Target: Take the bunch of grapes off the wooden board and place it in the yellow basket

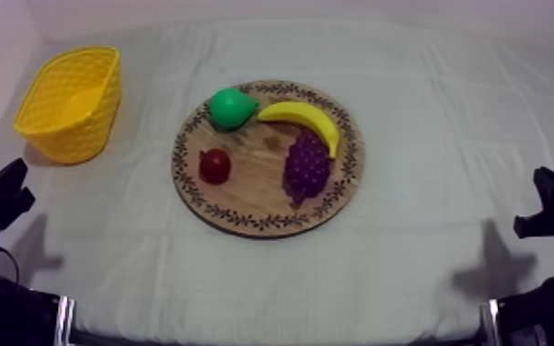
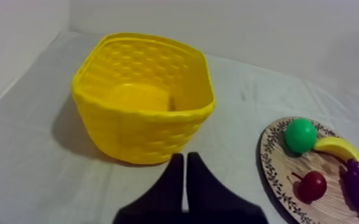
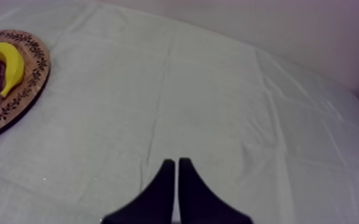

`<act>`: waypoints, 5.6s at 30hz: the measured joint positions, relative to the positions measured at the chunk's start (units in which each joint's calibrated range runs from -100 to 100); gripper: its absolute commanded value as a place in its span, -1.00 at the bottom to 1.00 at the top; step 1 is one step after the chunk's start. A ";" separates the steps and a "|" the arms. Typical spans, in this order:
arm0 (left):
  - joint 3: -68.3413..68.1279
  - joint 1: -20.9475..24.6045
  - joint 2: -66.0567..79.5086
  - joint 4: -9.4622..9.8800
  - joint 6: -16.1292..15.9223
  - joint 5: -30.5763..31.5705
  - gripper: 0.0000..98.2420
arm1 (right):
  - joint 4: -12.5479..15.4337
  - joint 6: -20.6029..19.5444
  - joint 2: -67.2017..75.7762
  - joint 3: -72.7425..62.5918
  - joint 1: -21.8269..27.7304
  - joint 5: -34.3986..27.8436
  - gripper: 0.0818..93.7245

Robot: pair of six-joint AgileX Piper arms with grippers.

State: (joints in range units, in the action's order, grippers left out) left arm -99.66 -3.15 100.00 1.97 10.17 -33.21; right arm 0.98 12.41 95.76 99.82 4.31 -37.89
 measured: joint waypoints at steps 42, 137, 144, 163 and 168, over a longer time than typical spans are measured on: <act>6.77 -18.75 -19.40 0.24 0.39 -0.10 -1.00 | 0.00 0.03 0.00 0.00 0.00 0.00 -0.99; 118.82 -38.13 -131.66 -6.82 16.20 -58.82 0.85 | 0.00 0.03 0.00 0.00 0.00 0.00 -0.99; 119.13 -36.55 -136.32 -7.93 16.16 -58.65 0.88 | 0.00 0.03 0.00 0.00 0.00 0.00 -0.99; 127.77 -34.87 -149.64 -9.41 15.02 -60.47 0.88 | 0.00 0.03 0.00 0.00 0.00 0.00 -0.99; 130.16 -34.16 -151.96 -9.58 15.19 -61.64 0.86 | 0.00 -0.01 0.00 0.00 0.00 0.00 -0.99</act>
State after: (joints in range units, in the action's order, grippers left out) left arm 30.50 -37.32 -51.96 -7.61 25.36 -94.85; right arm 0.98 12.40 95.76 99.82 4.31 -37.89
